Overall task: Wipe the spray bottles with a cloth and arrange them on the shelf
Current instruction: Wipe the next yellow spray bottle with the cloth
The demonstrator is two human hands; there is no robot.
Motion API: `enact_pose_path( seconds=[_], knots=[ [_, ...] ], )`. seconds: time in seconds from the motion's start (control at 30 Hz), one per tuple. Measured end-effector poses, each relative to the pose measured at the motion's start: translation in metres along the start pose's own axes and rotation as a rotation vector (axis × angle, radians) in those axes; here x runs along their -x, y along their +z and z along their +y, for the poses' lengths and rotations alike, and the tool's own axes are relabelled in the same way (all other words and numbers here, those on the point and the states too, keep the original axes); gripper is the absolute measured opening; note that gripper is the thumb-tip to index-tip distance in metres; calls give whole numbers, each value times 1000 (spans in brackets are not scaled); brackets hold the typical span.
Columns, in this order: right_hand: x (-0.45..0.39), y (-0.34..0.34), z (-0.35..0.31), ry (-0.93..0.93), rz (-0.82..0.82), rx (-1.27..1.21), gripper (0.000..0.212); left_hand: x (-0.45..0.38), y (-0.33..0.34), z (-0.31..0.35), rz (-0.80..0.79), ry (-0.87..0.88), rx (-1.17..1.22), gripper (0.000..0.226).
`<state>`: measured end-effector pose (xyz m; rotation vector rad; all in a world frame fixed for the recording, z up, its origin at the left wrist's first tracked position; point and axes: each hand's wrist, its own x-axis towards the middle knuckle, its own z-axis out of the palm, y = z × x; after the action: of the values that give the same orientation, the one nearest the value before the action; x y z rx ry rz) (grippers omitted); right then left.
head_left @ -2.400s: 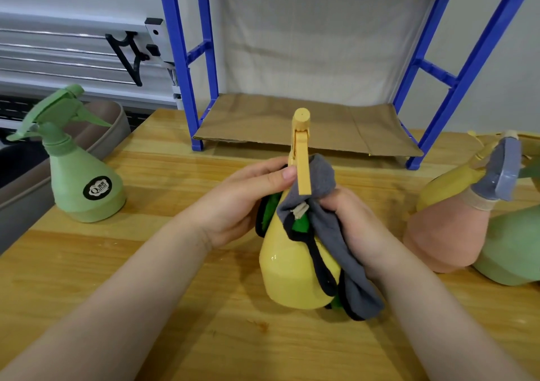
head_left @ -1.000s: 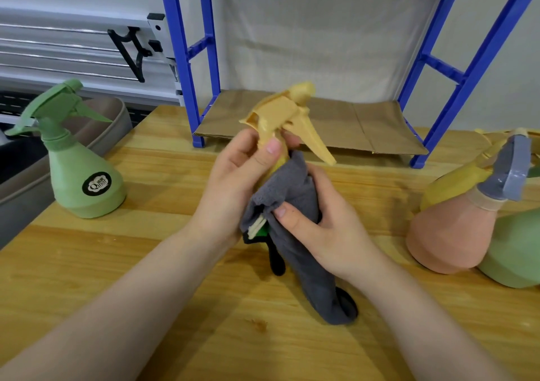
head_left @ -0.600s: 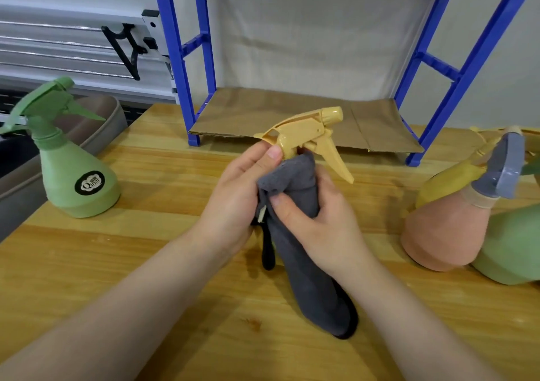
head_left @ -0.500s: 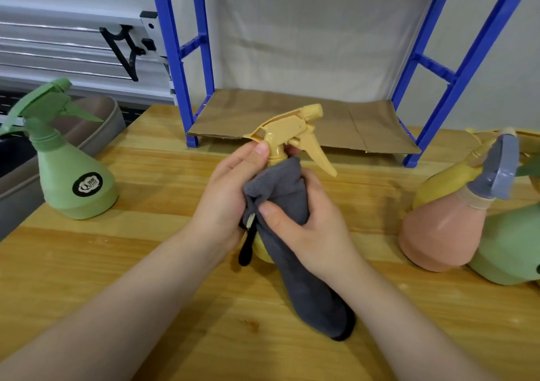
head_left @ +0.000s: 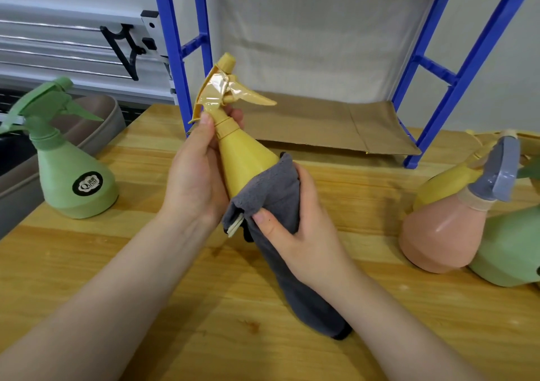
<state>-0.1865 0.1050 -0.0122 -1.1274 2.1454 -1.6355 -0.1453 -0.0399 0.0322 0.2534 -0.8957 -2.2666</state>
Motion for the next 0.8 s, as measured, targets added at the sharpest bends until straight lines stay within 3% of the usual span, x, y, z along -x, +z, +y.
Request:
enact_pose_path(
  seconds=[0.3, 0.43, 0.57, 0.8],
  knots=[
    [-7, -16, 2, 11, 83, 118, 85, 4, -1, -6, -179, -6, -67, 31],
    [-7, -17, 1, -13, 119, 202, 75, 15, 2, -13, -298, -14, -175, 26],
    [-7, -26, -8, -56, 200, 335, 49, 27, 4, -29, -395, 22, -391, 16],
    [-5, -18, -9, -80, 239, 336, 52, 26, 4, -26, -333, 66, -461, 20]
  ],
)
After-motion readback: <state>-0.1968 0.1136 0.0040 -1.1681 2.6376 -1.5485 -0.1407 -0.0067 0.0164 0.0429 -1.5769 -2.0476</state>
